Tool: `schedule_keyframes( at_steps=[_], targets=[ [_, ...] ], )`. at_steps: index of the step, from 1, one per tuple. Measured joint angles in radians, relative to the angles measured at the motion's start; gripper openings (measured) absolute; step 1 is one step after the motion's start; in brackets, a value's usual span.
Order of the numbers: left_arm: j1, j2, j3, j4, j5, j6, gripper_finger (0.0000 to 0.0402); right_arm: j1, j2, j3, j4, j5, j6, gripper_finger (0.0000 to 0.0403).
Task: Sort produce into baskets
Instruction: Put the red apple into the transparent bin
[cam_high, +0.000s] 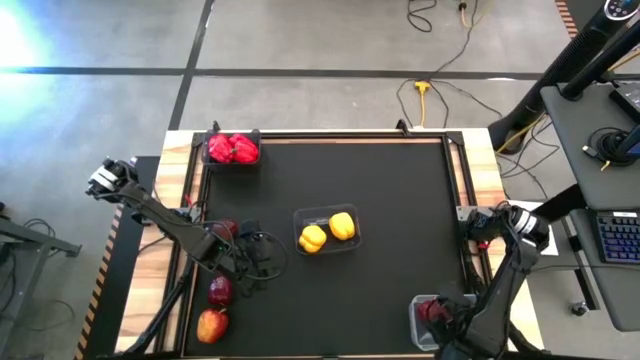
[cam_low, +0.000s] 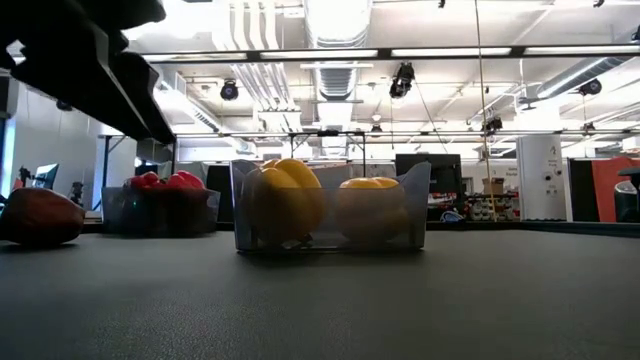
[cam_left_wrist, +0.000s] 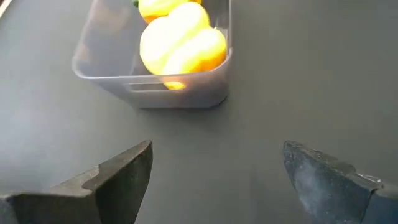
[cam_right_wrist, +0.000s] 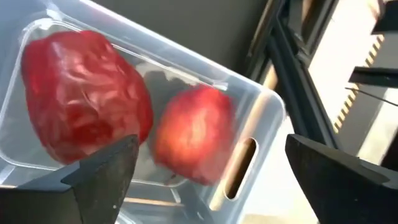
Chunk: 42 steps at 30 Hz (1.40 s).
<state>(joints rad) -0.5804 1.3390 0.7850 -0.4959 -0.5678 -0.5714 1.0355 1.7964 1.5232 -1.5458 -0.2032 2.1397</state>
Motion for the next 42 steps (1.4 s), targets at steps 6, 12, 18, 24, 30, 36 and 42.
schedule_keyframes(
  at_steps=[6,12,18,24,30,36,42],
  targets=[
    [-0.004,-0.051,0.087,-0.277,0.032,-0.027,0.0341,-0.043,-0.068,0.008,-0.024,0.020,0.003,0.0396],
    [-0.008,-0.148,0.134,-0.569,0.122,-0.121,0.0341,-0.123,-0.174,0.008,0.013,0.388,0.012,0.0396],
    [0.014,-0.269,0.078,-0.761,0.138,-0.227,0.0341,-0.252,-0.205,0.008,0.137,0.721,-0.206,0.0396],
    [0.147,-0.337,-0.026,-0.753,0.252,-0.198,0.0342,-0.417,-0.189,0.008,0.321,0.727,-0.571,0.0396],
    [0.356,-0.300,-0.041,-0.720,0.290,-0.202,0.0360,-0.546,-0.183,0.008,0.486,0.719,-0.813,0.0396],
    [0.523,-0.244,-0.067,-0.664,0.471,-0.096,0.0363,-0.599,-0.183,0.008,0.568,0.677,-0.901,0.0396],
    [0.623,-0.158,-0.138,-0.598,0.528,-0.026,0.0361,-0.597,-0.175,0.008,0.568,0.673,-0.878,0.0396]
  ],
)
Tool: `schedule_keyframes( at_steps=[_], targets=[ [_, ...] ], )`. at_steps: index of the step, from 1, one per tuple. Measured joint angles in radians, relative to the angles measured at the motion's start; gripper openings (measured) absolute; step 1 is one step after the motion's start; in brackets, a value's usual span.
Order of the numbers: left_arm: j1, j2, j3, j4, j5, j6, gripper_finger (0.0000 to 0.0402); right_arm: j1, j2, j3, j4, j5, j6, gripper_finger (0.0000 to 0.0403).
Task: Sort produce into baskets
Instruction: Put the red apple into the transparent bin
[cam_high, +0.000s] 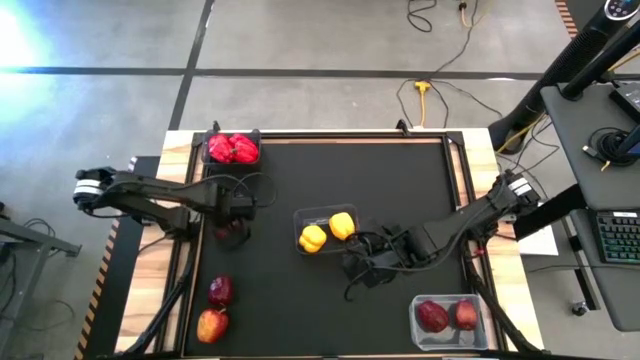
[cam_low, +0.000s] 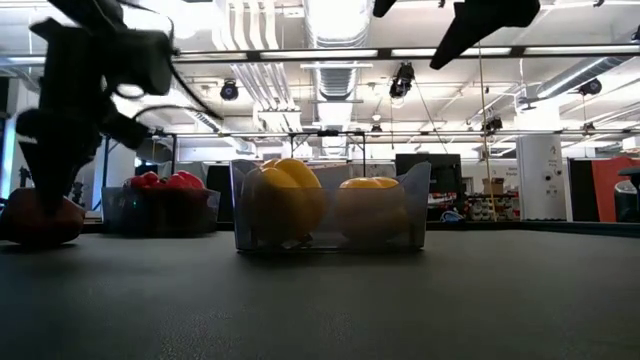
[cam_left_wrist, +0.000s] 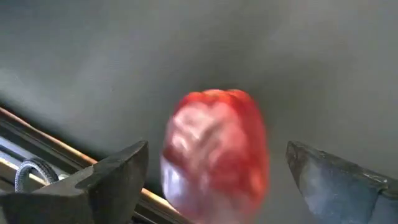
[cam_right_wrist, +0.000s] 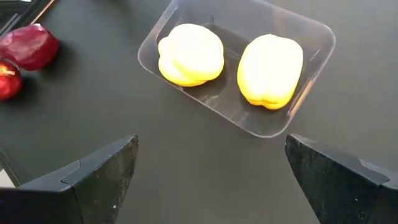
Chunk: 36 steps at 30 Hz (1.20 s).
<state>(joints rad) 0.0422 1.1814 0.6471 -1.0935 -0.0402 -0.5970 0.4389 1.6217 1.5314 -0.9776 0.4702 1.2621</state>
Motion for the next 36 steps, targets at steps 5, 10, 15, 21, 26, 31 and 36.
schedule_keyframes(
  at_steps=[5,10,15,21,26,31,36],
  targets=[
    [0.032,0.087,-0.026,0.030,0.001,0.037,0.0361,0.002,0.012,0.000,0.004,-0.014,0.017,0.0396],
    [0.032,0.167,-0.039,0.045,0.003,0.098,0.0354,0.002,0.017,0.000,0.010,-0.034,0.018,0.0396],
    [0.009,0.195,-0.021,0.059,0.002,0.132,0.0301,0.002,0.017,0.000,0.010,-0.035,0.019,0.0396],
    [-0.060,0.156,0.053,0.068,0.004,0.143,0.0254,0.006,0.017,0.000,0.011,-0.067,0.020,0.0396],
    [-0.082,0.104,0.155,0.218,-0.051,0.156,0.0254,0.007,0.017,0.000,0.011,-0.071,0.036,0.0396],
    [0.012,0.159,0.291,0.372,-0.054,0.241,0.0254,0.002,0.017,0.000,0.010,-0.071,0.031,0.0396],
    [0.145,0.312,0.427,0.428,-0.058,0.327,0.0254,-0.001,0.017,0.000,0.019,-0.109,0.074,0.0396]
  ],
)
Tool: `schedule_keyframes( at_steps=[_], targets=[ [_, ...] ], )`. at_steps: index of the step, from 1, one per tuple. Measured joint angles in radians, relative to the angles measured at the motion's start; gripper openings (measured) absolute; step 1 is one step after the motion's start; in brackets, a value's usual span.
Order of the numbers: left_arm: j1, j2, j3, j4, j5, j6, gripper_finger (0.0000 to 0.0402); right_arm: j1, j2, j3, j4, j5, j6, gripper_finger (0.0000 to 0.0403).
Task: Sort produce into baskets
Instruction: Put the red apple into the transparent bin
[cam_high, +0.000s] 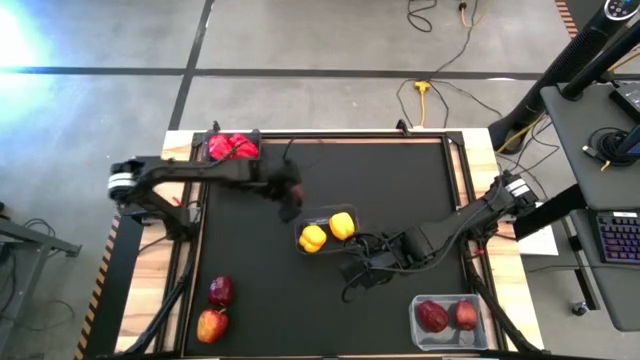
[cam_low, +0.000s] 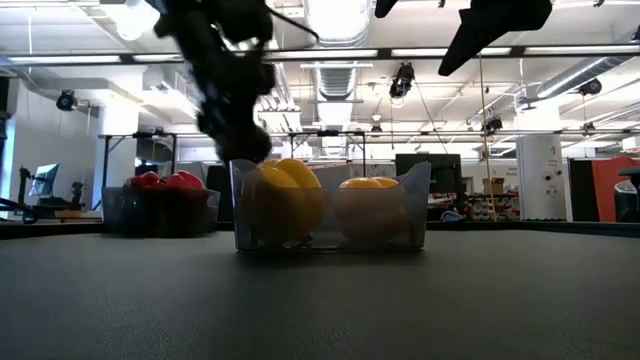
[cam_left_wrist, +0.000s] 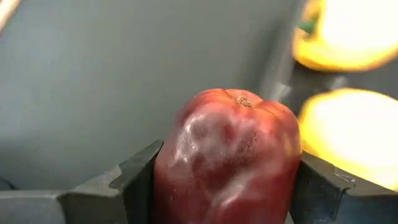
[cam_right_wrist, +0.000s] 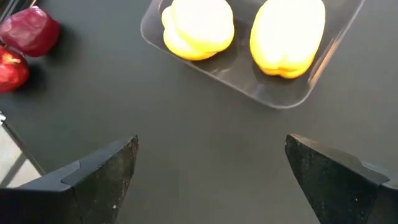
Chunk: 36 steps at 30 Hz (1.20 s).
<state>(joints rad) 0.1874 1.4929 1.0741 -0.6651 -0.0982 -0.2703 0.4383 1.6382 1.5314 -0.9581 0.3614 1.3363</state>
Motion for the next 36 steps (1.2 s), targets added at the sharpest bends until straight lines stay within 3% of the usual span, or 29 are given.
schedule_keyframes(
  at_steps=[6,9,13,18,28,36],
  targets=[
    [0.101,0.194,0.122,0.030,0.005,0.093,0.0255,0.017,0.000,0.000,-0.002,-0.009,0.028,0.0396],
    [0.140,0.274,0.166,0.038,0.044,0.116,0.0256,0.012,0.000,0.000,-0.013,-0.076,0.010,0.0396],
    [0.185,0.342,0.206,0.055,0.047,0.116,0.0256,-0.012,-0.006,0.000,-0.059,-0.153,-0.082,0.0396],
    [0.210,0.387,0.223,0.071,0.064,0.110,0.0274,-0.093,-0.026,0.000,-0.137,-0.161,-0.267,0.0396],
    [0.210,0.419,0.222,0.103,0.065,0.067,0.0349,-0.383,-0.060,0.000,-0.134,-0.223,-0.767,0.0396],
    [0.210,0.237,0.220,0.013,0.050,0.039,0.0361,-0.593,-0.037,-0.025,0.003,-0.318,-1.176,0.0396]
  ],
)
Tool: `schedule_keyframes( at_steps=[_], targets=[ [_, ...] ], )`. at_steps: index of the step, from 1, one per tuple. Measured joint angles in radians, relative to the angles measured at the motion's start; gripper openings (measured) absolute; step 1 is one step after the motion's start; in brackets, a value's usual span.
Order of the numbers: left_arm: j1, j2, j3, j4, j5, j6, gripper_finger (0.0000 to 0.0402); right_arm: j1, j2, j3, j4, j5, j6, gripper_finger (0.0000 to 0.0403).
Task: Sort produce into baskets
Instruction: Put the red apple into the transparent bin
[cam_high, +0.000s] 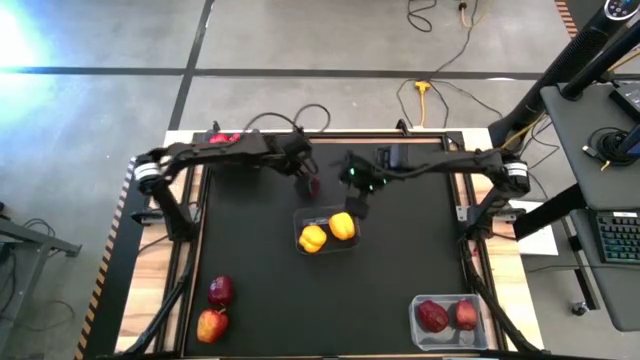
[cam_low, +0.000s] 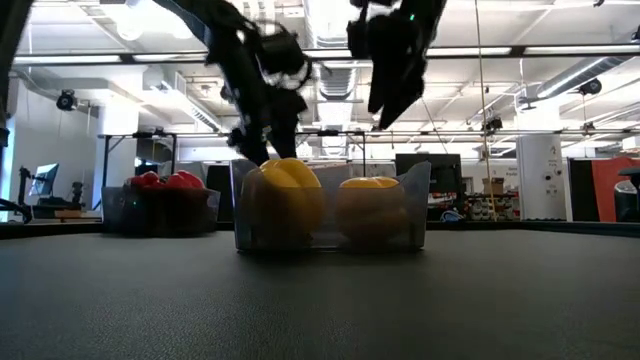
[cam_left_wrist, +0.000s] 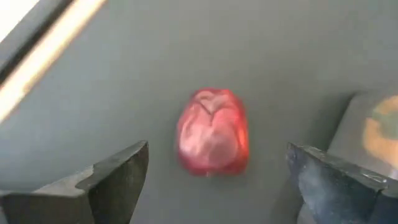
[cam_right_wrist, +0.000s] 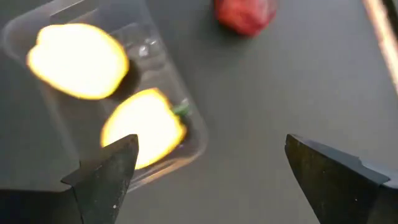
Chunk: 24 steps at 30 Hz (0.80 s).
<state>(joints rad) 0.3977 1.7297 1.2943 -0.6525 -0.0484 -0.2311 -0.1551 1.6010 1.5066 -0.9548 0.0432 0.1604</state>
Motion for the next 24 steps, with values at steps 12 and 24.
schedule_keyframes(
  at_steps=[12,24],
  targets=[
    [0.000,-0.375,-0.077,-0.095,-0.084,-0.087,0.0361,-0.187,0.214,0.027,0.324,-0.285,-0.344,0.0396],
    [-0.002,-0.755,-0.287,-0.143,-0.084,-0.179,0.0361,-0.202,0.453,0.234,0.412,-0.331,-0.486,0.0396]
  ],
)
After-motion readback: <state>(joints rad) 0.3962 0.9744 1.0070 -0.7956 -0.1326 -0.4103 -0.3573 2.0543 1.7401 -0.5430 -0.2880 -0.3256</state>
